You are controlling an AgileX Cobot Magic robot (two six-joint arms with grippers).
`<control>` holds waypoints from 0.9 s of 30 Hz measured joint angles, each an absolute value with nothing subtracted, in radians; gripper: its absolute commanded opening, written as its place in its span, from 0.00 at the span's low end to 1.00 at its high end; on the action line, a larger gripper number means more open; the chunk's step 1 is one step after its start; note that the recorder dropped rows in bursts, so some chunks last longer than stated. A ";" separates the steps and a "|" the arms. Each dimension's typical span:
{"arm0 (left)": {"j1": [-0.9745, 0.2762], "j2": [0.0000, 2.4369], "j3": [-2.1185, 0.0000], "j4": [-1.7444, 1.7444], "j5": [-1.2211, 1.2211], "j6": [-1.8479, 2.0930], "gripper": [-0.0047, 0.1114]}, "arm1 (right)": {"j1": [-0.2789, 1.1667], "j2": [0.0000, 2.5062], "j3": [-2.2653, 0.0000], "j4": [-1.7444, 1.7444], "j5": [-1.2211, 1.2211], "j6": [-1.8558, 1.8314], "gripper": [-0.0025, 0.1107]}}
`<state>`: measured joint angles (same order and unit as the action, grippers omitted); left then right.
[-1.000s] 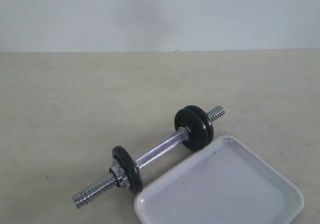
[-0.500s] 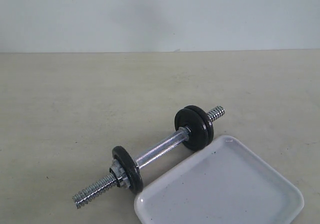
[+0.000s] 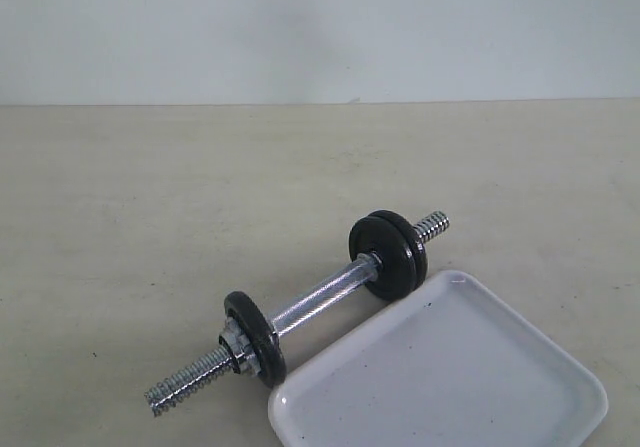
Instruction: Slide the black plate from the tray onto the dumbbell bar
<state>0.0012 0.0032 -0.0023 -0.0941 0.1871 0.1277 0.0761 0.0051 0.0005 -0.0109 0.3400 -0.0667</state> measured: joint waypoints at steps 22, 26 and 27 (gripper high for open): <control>0.001 0.003 -0.002 -0.096 0.187 0.128 0.08 | 0.071 0.005 0.000 -0.011 0.353 -0.067 0.03; 0.001 0.003 -0.002 -0.096 0.187 0.128 0.08 | 0.071 0.005 0.000 -0.011 0.353 -0.067 0.03; 0.001 0.003 -0.002 -0.096 0.187 0.128 0.08 | 0.071 0.005 0.000 -0.011 0.353 -0.067 0.03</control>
